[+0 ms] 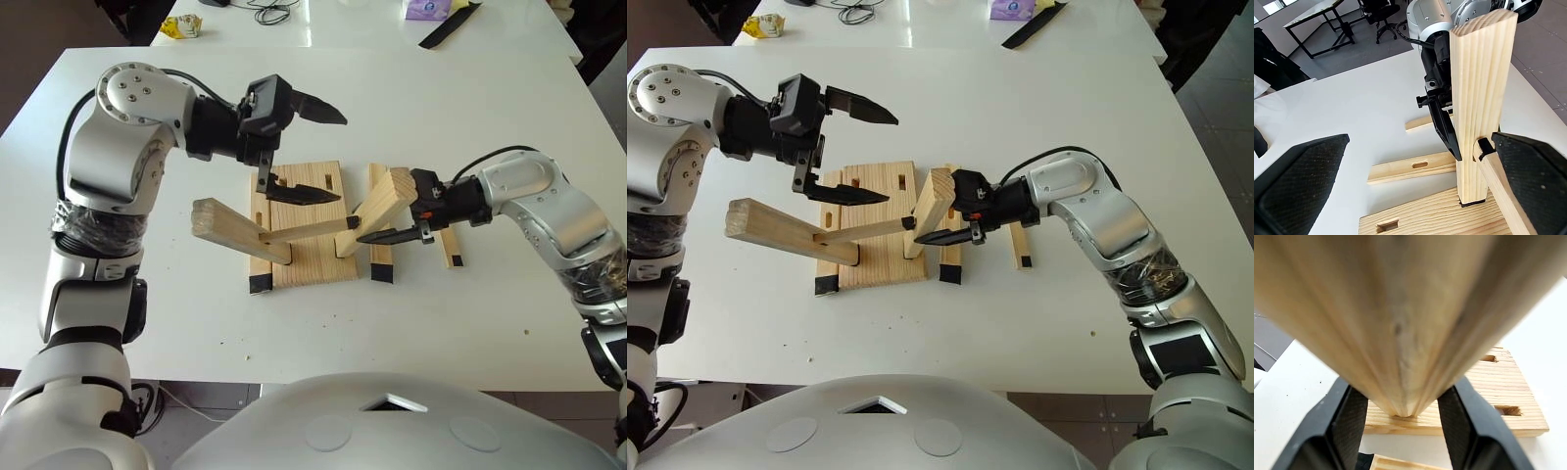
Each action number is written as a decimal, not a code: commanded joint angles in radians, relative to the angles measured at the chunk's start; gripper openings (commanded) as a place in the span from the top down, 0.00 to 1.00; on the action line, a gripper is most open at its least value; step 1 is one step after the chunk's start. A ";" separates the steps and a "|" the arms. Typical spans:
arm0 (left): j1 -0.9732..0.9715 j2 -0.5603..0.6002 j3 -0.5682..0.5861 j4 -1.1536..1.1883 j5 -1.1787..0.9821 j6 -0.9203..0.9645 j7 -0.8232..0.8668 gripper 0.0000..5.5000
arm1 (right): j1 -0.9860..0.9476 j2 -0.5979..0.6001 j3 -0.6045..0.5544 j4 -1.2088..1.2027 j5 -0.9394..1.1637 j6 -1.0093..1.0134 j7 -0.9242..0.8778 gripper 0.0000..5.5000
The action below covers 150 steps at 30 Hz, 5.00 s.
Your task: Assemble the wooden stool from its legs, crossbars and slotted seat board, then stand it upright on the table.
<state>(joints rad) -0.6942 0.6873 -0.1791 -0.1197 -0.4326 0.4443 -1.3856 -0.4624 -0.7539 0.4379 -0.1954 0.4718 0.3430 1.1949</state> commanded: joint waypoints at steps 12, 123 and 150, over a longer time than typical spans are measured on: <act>0.041 -0.004 -0.078 -0.020 0.030 -0.046 -0.010 0.02 | 0.072 -0.021 0.093 0.047 -0.126 0.071 0.005 0.63; 0.196 -0.053 -0.154 0.108 0.139 -0.116 0.140 0.02 | -0.076 0.052 0.246 -0.039 -0.191 0.108 0.055 0.63; 0.337 0.159 0.356 0.044 0.210 -0.220 0.415 0.02 | 0.091 -0.079 0.110 -0.115 -0.152 0.136 -0.043 0.63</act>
<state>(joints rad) -0.4830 0.8278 0.1533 -0.0436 -0.2810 0.2712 -1.0198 -0.4730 -0.7517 0.4944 -0.3326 0.4140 0.3906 1.1353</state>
